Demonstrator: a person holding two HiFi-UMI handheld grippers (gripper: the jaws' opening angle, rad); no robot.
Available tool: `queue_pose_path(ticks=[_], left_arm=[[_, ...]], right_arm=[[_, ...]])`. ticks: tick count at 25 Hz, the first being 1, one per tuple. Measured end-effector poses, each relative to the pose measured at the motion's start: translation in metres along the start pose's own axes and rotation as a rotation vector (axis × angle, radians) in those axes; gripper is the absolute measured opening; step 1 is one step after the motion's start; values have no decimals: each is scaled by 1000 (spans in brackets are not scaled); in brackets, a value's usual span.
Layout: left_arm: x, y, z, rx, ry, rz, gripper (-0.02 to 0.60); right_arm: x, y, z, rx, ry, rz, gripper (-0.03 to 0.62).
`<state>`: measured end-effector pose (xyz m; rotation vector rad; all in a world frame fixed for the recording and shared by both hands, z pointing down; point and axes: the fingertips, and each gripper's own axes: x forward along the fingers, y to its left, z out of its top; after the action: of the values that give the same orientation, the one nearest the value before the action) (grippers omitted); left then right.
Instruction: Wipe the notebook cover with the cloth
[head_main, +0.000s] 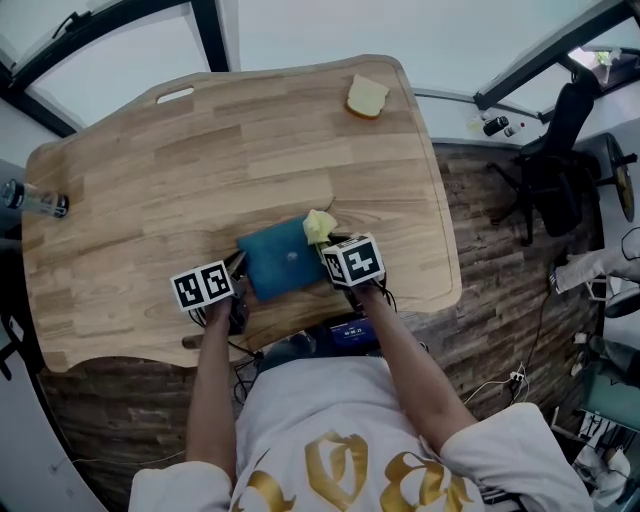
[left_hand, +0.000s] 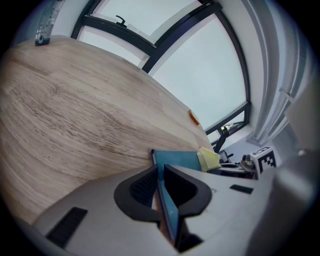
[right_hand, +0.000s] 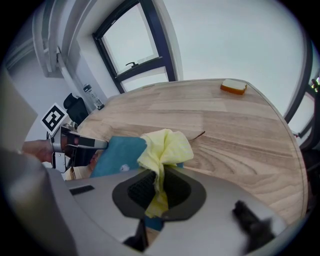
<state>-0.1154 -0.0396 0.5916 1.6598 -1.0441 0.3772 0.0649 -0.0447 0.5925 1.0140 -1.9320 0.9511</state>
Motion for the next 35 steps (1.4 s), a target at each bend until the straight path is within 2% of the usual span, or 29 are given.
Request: queue_pose_path(ticks=[15, 35], left_arm=[[0, 0, 1, -4, 0, -4, 49], [0, -1, 0, -4, -1, -3, 49]], right_arm=[[2, 0, 19, -10, -6, -14, 38], [27, 54, 23, -124, 32, 78, 38]])
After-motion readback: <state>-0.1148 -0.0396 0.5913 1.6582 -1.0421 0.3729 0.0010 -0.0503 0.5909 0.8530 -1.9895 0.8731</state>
